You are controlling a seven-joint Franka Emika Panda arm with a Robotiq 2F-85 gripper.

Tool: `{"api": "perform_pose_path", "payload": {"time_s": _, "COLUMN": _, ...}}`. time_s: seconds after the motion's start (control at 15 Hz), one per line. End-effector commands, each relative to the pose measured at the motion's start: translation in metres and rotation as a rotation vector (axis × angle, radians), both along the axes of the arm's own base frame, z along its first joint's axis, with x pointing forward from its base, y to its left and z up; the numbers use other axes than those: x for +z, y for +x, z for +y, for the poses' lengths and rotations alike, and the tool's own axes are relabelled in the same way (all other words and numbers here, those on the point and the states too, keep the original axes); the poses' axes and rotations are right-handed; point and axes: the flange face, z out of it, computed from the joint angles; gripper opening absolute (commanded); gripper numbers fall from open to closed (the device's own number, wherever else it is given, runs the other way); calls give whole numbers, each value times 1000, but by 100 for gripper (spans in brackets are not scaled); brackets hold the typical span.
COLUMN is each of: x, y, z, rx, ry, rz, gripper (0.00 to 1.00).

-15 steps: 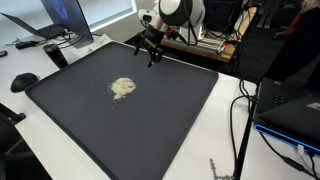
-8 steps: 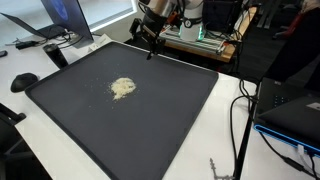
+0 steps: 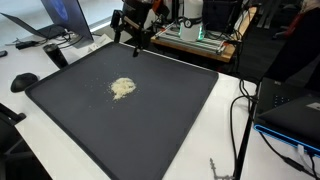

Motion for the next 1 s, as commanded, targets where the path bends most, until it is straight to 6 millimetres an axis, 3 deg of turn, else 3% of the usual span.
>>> {"api": "perform_pose_path", "payload": {"time_s": 0.0, "x": -3, "y": 25, "z": -14, "rx": 4, "ry": 57, "rz": 59, "gripper": 100}}
{"api": "perform_pose_path", "payload": {"time_s": 0.27, "x": -8, "y": 37, "z": -34, "rx": -35, "ry": 95, "rz": 109, "gripper": 100}}
{"api": "perform_pose_path", "payload": {"time_s": 0.33, "x": -11, "y": 27, "z": -28, "rx": -30, "ry": 54, "rz": 58, "gripper": 100}}
{"api": "perform_pose_path", "payload": {"time_s": 0.53, "x": -14, "y": 33, "z": -36, "rx": -51, "ry": 69, "rz": 75, "gripper": 100}}
{"api": "perform_pose_path", "payload": {"time_s": 0.93, "x": -14, "y": 34, "z": -33, "rx": -48, "ry": 74, "rz": 78, "gripper": 100}}
